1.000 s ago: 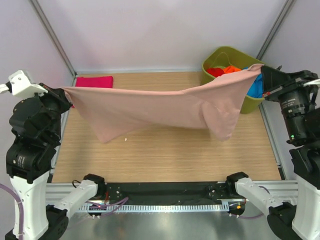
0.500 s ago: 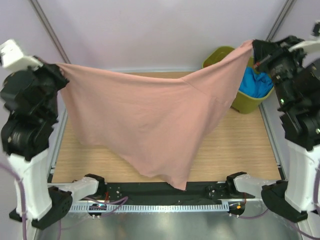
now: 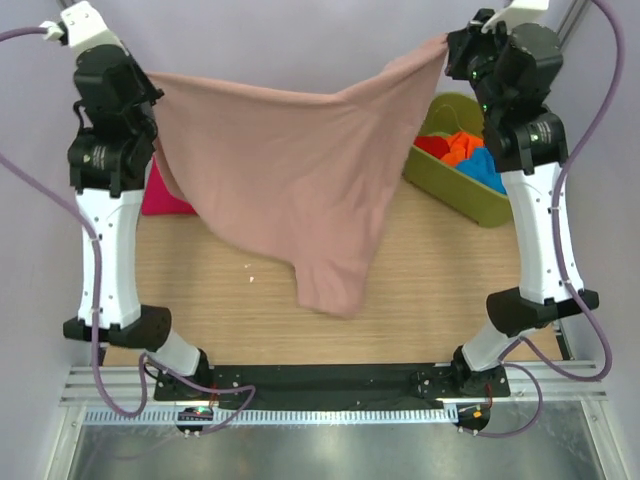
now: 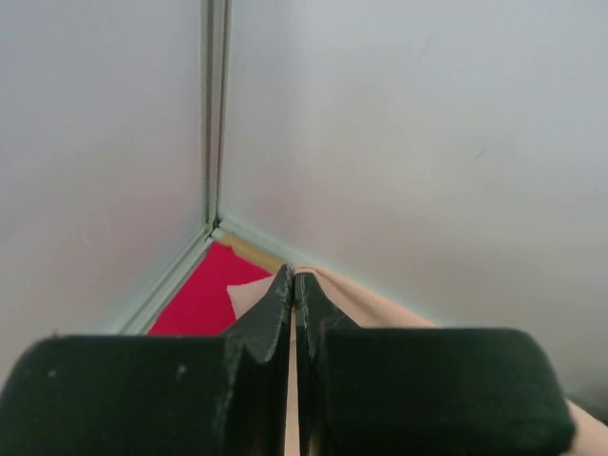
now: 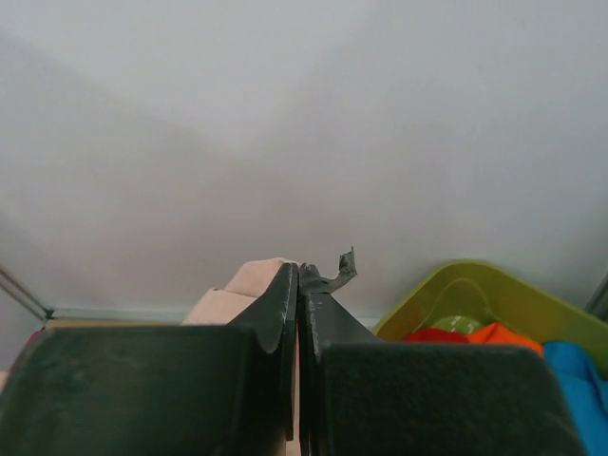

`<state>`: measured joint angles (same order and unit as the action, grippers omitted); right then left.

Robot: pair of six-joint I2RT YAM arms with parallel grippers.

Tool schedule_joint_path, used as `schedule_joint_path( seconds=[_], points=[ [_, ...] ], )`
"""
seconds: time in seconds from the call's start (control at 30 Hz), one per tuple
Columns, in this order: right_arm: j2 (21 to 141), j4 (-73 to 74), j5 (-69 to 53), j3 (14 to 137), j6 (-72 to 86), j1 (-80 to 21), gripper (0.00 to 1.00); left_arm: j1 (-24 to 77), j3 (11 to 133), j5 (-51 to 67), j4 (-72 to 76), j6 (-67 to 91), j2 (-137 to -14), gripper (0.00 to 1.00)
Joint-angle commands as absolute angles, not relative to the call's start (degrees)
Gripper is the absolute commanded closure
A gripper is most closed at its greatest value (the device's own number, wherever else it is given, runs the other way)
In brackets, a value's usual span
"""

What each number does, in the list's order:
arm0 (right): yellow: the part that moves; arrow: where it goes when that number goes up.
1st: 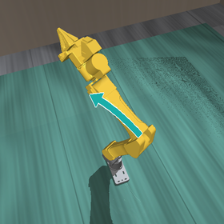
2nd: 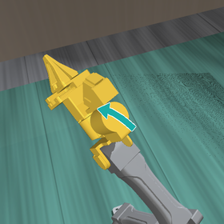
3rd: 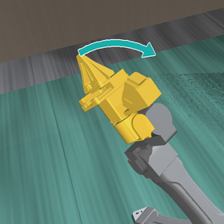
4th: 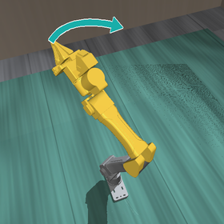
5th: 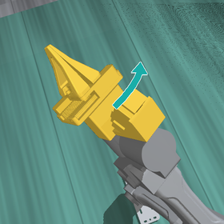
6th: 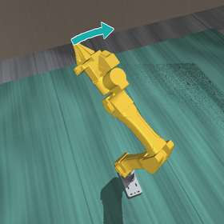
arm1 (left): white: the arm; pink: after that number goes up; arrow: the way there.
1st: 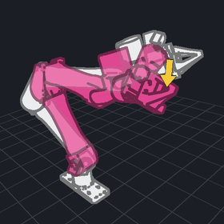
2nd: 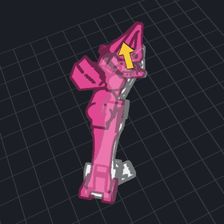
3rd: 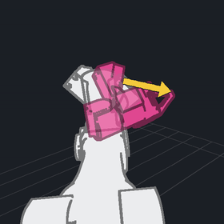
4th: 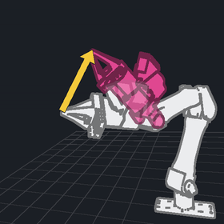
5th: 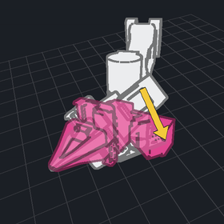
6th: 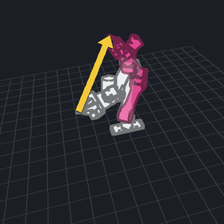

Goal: Fold and stack the t-shirts
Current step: Flatten the tshirt out

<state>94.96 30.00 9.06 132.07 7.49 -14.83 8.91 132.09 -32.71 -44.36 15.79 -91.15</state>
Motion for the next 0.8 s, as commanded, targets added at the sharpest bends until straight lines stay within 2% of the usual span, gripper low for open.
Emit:
schedule_joint_path(
  seconds=[0.0, 0.17, 0.4, 0.53, 0.6, 0.7, 0.73, 0.77],
  points=[
    [85.8, 19.9, 11.0, 134.0, 0.2, -12.7, 0.99, 8.4, 132.0, -33.2, -36.7, 14.0, -82.6, 1.0],
    [76.7, 17.4, 8.9, 124.2, -1.8, -12.7, 0.99, 8.4, 115.2, -32.5, -35.0, 14.1, -73.5, 1.0],
    [58.0, 20.3, 4.4, 96.4, 4.8, -12.7, 0.99, 8.4, 95.2, -33.1, -35.8, 14.0, -60.0, 1.0],
    [49.8, 28.9, 5.3, 86.8, 12.1, -12.7, 0.99, 8.4, 85.7, -33.7, -40.4, 14.8, -53.8, 1.0],
    [47.6, 37.9, 7.4, 84.1, 16.5, -12.7, 0.99, 8.4, 83.2, -32.7, -43.9, 15.1, -50.6, 1.0],
    [45.1, 49.7, 13.7, 77.9, 24.9, -12.7, 0.99, 8.4, 76.4, -25.9, -46.2, 16.1, -47.1, 1.0],
    [44.7, 54.9, 16.6, 76.1, 27.7, -12.7, 0.99, 8.4, 74.9, -20.0, -46.8, 18.2, -46.7, 1.0],
    [44.2, 56.1, 15.5, 74.2, 29.2, -12.7, 0.99, 8.4, 71.8, -17.3, -47.9, 18.6, -46.3, 1.0]
  ],
)
